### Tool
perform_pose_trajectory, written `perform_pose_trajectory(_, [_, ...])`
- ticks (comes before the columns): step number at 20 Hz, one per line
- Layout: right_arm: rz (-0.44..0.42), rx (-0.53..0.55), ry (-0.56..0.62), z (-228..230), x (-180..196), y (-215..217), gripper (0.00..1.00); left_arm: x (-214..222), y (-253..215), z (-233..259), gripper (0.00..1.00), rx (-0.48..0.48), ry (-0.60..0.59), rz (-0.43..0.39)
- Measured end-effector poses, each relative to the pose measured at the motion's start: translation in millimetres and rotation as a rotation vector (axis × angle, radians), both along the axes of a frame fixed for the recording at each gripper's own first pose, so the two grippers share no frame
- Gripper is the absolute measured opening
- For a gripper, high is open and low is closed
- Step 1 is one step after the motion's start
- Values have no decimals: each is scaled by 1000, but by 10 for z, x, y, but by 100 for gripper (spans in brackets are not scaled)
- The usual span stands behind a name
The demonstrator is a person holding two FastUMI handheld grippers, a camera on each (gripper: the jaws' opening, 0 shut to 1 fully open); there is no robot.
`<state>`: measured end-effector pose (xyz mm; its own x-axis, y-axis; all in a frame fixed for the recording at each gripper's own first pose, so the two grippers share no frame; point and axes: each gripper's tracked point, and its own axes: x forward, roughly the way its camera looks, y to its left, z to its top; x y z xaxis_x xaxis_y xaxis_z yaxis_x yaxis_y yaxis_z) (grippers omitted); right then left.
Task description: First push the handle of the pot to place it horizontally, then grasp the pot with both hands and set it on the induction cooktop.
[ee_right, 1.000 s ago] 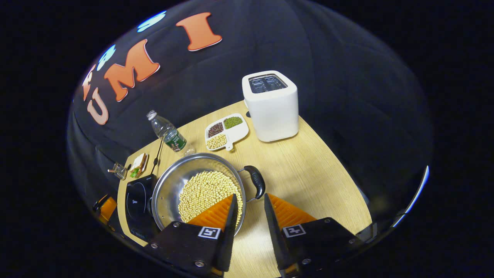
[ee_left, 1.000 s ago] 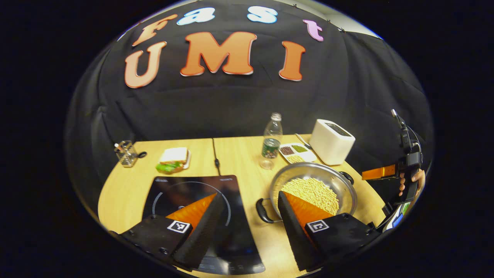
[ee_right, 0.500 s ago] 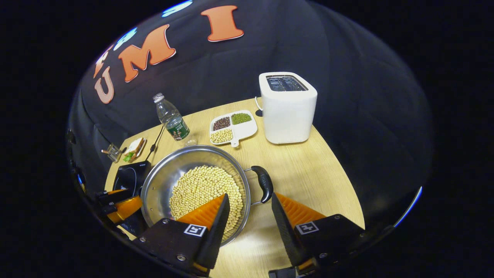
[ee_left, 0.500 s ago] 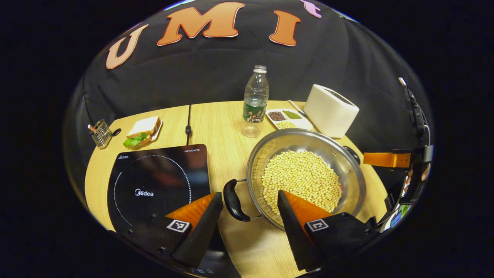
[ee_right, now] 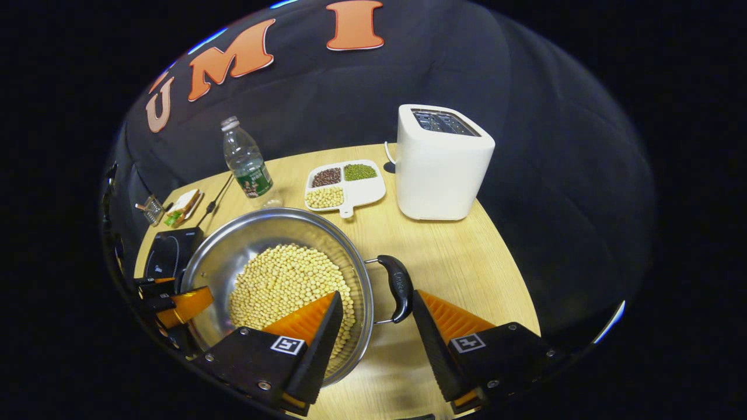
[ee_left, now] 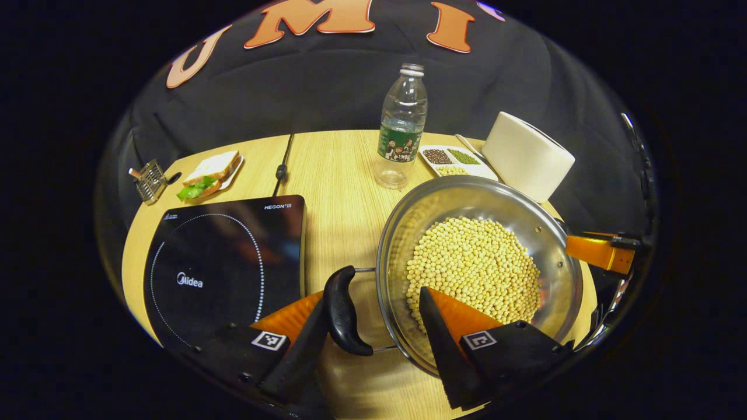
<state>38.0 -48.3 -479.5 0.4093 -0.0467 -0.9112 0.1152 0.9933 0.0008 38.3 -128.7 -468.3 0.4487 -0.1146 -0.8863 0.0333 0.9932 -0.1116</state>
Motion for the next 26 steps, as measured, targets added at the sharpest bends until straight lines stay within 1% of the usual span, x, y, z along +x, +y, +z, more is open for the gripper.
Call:
perform_pose_trajectory(2, [-6,-33,7,-59,-19,-75,76,90,-35,-45,94,-7,-17,4])
perform_pose_trajectory(4, [-22,-53,15,-128,-17,-138,77,180,-95,-72,95,-4,-34,-10])
perform_pose_trajectory(5, [-29,-61,27,-172,-37,-178,77,242,-124,-82,93,8,-46,-17])
perform_pose_trajectory(7, [-41,-80,37,-265,-30,-251,77,310,-139,-146,94,29,-53,-34])
perform_pose_trajectory(8, [-45,-89,45,-312,-42,-291,72,351,-146,-174,93,38,-55,-39])
perform_pose_trajectory(9, [-47,-77,56,-364,-47,-259,77,389,-136,-199,93,55,-60,-40])
perform_pose_trajectory(13, [-61,-45,58,-431,-32,-233,78,454,-93,-346,85,78,-54,-38])
perform_pose_trajectory(15, [-57,-51,55,-443,-21,-222,73,497,-96,-340,80,80,-77,-30])
perform_pose_trajectory(16, [-59,-53,56,-451,-17,-229,71,513,-91,-342,83,90,-86,-32])
perform_pose_trajectory(18, [-70,-57,50,-432,-18,-224,70,555,-96,-343,83,104,-111,-38])
perform_pose_trajectory(20, [-61,-82,39,-435,-22,-215,68,620,-101,-351,81,110,-132,-44])
perform_pose_trajectory(22, [-55,-97,30,-429,-16,-232,68,655,-94,-352,85,118,-141,-50])
perform_pose_trajectory(24, [-74,-83,27,-423,-6,-213,66,698,-98,-355,83,114,-156,-42])
perform_pose_trajectory(26, [-68,-91,16,-424,19,-218,64,713,-99,-353,80,119,-163,-33])
